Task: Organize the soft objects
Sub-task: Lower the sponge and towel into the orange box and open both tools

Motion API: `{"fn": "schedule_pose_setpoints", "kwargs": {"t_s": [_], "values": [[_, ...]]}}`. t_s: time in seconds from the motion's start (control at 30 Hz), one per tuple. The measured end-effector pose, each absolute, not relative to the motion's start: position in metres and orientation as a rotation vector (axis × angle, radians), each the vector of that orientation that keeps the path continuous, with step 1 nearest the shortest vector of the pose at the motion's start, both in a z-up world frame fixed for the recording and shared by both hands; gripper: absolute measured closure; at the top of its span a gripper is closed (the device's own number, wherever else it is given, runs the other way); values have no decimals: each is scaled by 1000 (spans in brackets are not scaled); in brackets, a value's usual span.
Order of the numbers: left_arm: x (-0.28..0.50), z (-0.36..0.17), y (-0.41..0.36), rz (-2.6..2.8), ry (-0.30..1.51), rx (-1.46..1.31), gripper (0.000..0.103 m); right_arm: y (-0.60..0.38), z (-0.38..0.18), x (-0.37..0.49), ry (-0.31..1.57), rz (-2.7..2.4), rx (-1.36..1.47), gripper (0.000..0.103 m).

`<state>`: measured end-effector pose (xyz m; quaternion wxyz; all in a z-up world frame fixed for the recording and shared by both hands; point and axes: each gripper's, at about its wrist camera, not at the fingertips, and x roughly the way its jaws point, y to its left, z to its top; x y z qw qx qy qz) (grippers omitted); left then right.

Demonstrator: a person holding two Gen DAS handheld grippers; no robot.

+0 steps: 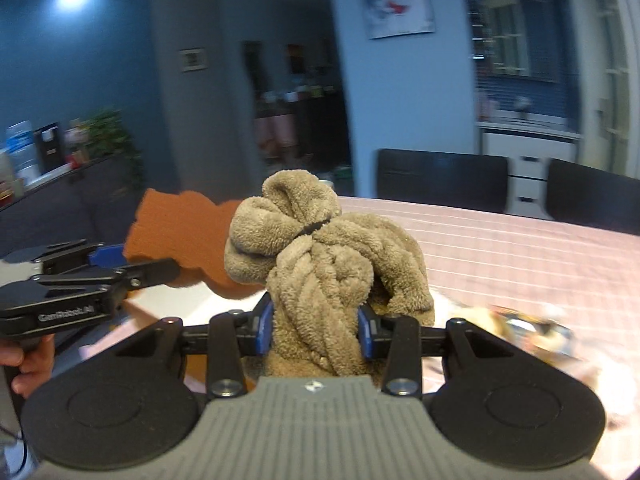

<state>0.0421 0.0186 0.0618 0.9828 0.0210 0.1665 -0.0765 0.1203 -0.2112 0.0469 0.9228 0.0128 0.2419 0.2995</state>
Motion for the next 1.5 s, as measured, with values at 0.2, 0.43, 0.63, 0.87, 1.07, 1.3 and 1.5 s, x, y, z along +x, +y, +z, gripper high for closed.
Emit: {"fn": "schedule_pose_setpoints", "kwargs": {"t_s": [0.2, 0.43, 0.63, 0.87, 1.07, 1.3, 1.5], "values": [[50, 73, 49, -64, 436, 143, 48, -147, 52, 131, 507, 743, -73, 63], [89, 75, 78, -46, 653, 314, 48, -65, 39, 173, 646, 813, -257, 63], [132, 58, 87, -70, 824, 421, 48, -9, 15, 213, 792, 848, -396, 63], [158, 27, 90, -135, 962, 539, 48, 37, -9, 244, 947, 857, -557, 62], [164, 13, 99, -216, 1061, 554, 56, 54, -24, 274, 1131, 874, -539, 60], [170, 9, 112, -220, 1143, 519, 49, 57, -37, 291, 1284, 869, -459, 50], [163, 10, 117, -224, 1154, 517, 43, 58, -37, 297, 1272, 858, -469, 49]]}}
